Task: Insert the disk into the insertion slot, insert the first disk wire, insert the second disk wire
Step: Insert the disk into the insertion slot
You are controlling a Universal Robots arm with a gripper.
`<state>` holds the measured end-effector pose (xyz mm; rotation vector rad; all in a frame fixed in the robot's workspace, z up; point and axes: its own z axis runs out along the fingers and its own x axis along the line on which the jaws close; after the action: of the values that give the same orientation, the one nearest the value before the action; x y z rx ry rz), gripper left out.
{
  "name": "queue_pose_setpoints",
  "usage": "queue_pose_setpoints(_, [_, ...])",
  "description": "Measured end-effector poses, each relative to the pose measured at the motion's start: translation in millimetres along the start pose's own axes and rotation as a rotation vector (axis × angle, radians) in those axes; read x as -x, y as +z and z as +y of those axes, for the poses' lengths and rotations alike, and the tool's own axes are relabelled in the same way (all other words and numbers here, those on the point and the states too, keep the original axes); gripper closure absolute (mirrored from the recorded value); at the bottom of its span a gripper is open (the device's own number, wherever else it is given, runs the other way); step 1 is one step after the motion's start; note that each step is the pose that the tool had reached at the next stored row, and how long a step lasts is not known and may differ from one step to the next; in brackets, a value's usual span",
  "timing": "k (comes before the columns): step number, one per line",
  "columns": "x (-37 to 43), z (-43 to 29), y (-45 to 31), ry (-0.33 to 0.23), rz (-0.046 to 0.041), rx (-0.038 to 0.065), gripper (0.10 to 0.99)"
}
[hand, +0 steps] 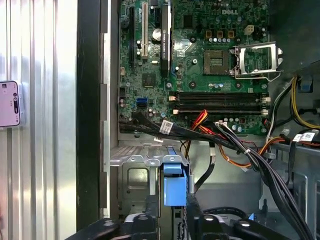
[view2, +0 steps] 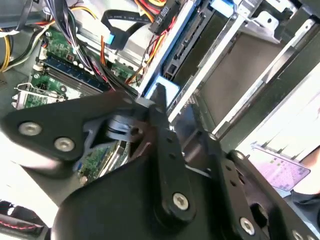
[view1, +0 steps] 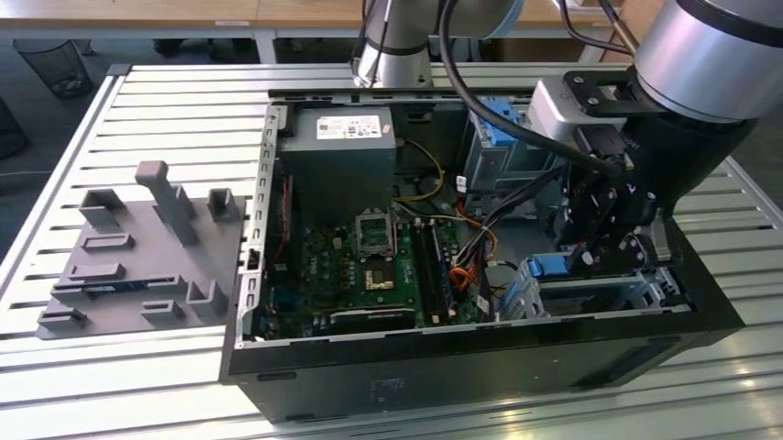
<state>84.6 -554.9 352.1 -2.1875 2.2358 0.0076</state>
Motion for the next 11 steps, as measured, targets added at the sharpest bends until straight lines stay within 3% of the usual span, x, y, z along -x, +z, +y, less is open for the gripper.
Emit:
queue_pose_setpoints(1, [0.0, 0.0, 0.5, 0.000, 0.0000, 0.000, 0.784])
queue_pose_setpoints(4, [0.0, 0.1, 2.0, -0.001, 0.0000, 0.001, 0.843])
queue_pose_setpoints(6, [0.0, 0.0, 3.2, -0.001, 0.0000, 0.002, 0.961])
queue_pose_setpoints(11, [-0.1, 0.0, 5.5, -0.002, 0.0002, 0.002, 0.980])
